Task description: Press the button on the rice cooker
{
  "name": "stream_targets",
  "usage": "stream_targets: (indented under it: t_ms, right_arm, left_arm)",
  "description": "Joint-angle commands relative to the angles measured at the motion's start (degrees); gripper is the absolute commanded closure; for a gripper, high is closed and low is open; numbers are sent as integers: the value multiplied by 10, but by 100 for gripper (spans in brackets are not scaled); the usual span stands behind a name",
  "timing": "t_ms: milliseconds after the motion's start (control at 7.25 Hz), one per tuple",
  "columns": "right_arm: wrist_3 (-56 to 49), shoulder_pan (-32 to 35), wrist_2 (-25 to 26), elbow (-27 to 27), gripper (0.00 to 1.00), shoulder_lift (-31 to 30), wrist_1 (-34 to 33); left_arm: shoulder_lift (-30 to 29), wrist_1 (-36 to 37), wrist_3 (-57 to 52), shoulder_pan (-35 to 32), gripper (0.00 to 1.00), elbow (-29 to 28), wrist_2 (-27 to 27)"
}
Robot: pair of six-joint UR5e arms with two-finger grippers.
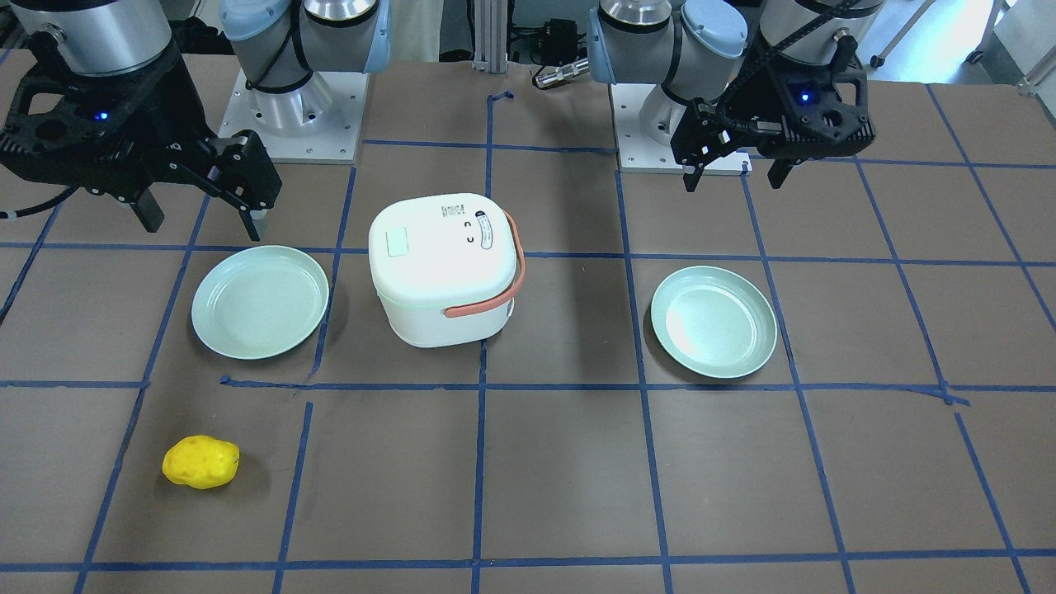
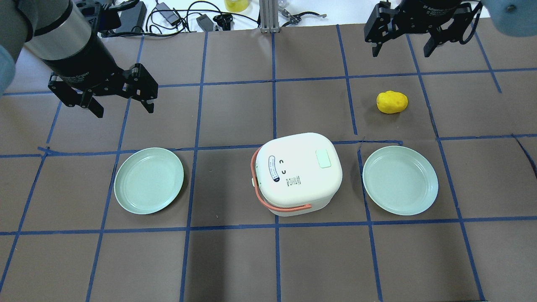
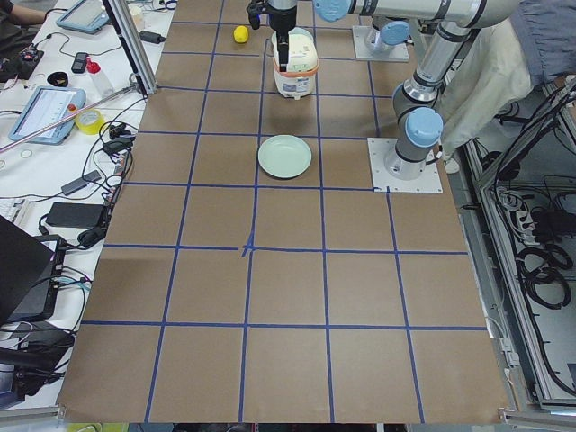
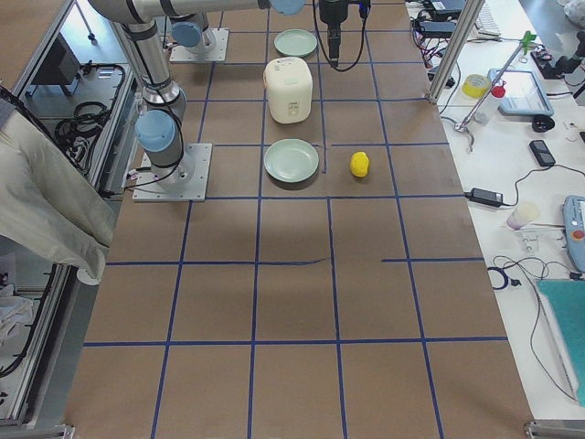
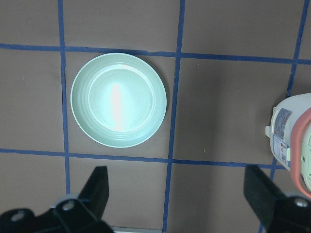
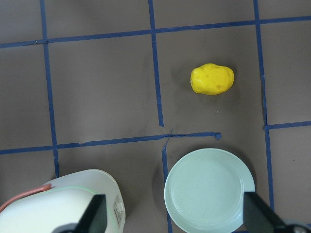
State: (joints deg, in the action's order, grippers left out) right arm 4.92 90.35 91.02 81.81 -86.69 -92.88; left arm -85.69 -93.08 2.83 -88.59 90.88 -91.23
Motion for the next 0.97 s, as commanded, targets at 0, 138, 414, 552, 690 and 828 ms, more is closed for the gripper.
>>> stream_targets:
  t_ms: [0, 138, 414, 552, 690, 828]
  right_arm:
    - [0, 0, 0, 1, 0, -1, 0]
    - [0, 1, 0, 2, 0, -1, 0]
    - [11, 16, -8, 24, 0, -1, 0]
    - [38, 43, -7, 43, 2, -2, -2]
    - [74, 80, 0, 67, 7, -1, -10]
    - [76, 98, -1, 92, 38, -1, -13]
  left_arm:
    - [0, 0, 0, 0, 0, 0, 0]
    - [0, 0, 0, 0, 0, 0, 0]
    - [0, 0, 0, 0, 0, 0, 0]
    - [0, 0, 1, 0, 0, 0, 0]
    - [0, 0, 0, 0, 0, 0, 0]
    - [0, 0, 1, 0, 0, 0, 0]
